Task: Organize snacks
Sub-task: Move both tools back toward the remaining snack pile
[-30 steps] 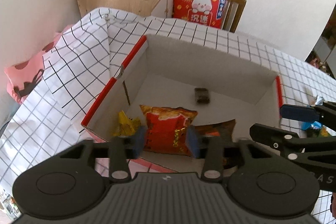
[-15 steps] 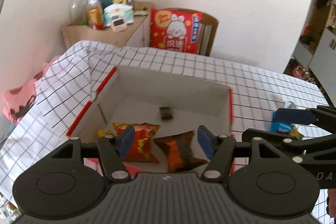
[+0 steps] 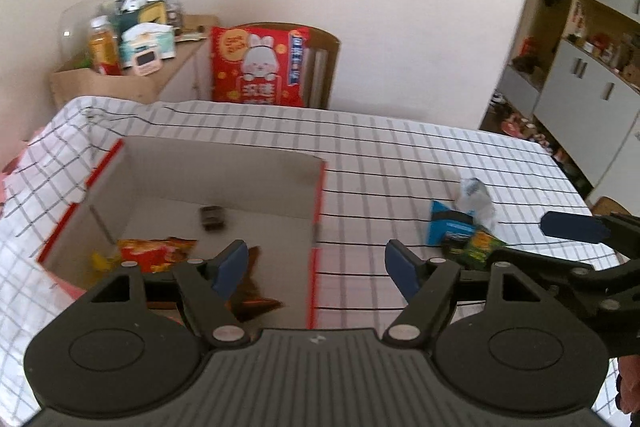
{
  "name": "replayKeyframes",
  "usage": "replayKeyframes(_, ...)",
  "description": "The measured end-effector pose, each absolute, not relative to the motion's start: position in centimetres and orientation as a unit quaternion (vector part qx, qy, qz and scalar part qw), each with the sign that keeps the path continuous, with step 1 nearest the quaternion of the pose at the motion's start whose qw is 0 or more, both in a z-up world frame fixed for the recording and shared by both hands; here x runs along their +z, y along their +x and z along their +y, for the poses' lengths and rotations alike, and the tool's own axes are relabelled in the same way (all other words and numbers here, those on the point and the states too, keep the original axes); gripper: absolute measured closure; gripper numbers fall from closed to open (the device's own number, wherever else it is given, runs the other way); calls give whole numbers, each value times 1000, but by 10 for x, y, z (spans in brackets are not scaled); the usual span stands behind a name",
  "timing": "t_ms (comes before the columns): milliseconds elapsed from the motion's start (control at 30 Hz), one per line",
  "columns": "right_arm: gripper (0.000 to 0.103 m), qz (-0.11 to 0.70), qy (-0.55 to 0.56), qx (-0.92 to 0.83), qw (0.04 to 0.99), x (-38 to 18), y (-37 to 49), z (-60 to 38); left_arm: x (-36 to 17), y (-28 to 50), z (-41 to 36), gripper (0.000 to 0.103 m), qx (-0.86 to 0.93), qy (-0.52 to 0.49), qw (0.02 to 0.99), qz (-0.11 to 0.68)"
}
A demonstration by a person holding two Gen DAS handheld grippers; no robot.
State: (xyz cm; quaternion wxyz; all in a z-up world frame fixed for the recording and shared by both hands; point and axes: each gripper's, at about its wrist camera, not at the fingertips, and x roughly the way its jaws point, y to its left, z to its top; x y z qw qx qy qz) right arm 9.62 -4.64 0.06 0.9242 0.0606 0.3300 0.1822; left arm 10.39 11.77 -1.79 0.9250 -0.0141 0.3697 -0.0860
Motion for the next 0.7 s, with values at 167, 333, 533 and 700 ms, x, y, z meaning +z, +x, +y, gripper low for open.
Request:
replayKeyframes(167, 0, 312, 77, 152, 935, -9, 78, -89, -25, 104, 90, 28, -108, -10, 920, 377)
replayKeyframes(333, 0, 319, 69, 96, 940, -27, 67, -128, -36, 107, 62, 28, -121, -1, 914, 387)
replayKeyframes(533, 0, 342, 74, 53, 935, -46, 59, -169, -50, 115, 27, 28, -141, 16, 904, 403)
replayKeyframes(700, 3, 363, 53, 51, 929, -61, 60, -177, -62, 127, -5, 28, -165, 33, 896, 412)
